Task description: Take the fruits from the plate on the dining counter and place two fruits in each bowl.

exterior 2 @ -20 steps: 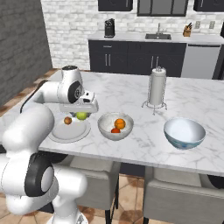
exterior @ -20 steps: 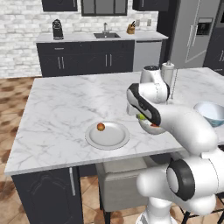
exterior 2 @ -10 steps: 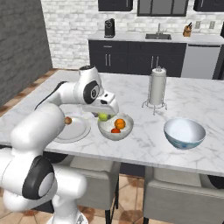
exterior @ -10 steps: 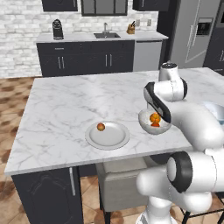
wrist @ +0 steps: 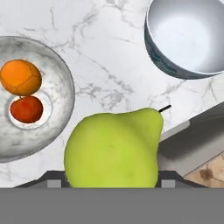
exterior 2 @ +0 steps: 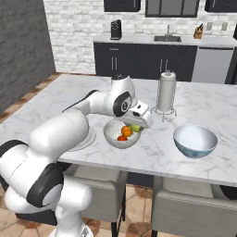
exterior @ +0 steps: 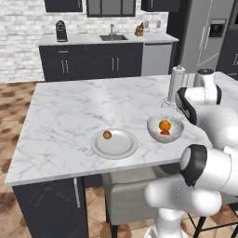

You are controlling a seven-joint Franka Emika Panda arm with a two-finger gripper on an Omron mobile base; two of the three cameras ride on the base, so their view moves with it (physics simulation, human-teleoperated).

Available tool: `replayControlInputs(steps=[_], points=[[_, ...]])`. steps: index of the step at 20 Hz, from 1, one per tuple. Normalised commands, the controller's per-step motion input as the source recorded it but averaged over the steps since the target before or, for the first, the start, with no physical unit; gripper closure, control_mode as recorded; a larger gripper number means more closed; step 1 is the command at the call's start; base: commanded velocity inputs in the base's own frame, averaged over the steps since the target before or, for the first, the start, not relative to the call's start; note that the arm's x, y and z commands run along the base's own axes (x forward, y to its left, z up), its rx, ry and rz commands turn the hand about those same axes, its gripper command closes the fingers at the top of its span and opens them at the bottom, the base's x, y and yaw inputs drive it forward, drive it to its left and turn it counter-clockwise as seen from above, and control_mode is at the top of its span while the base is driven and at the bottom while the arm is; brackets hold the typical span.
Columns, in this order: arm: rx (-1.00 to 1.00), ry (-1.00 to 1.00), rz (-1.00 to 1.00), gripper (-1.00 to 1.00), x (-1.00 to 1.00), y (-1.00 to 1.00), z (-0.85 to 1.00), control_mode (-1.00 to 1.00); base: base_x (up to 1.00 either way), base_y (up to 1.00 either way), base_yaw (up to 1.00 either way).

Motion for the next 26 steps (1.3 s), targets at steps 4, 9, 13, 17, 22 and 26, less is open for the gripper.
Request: replayControlInputs(steps=[4,9,13,17,22,26], points=[[0.0,-0.01,-0.12,1.0,0.07,-1.0,0.0,-1.0,0.0,0.0,0.0],[0.0,0.0,-0.05,1.0,0.24,-1.0,0.0,-1.0,0.0,0.0,0.0],[0.02,-0.01,0.0,1.0,0.36,-0.98,0.0,-1.0,0.0,0.0,0.0],[0.15,0.0,0.0,1.0,0.53,-0.73,-0.01,-1.0,0.0,0.0,0.0],[0.19,0.0,0.0,1.0,0.47,-0.45,-0.14,-1.0,0.0,0.0,0.0],[0.09,0.0,-0.02,1.0,0.45,-0.21,-0.3,-1.0,0.0,0.0,0.0]])
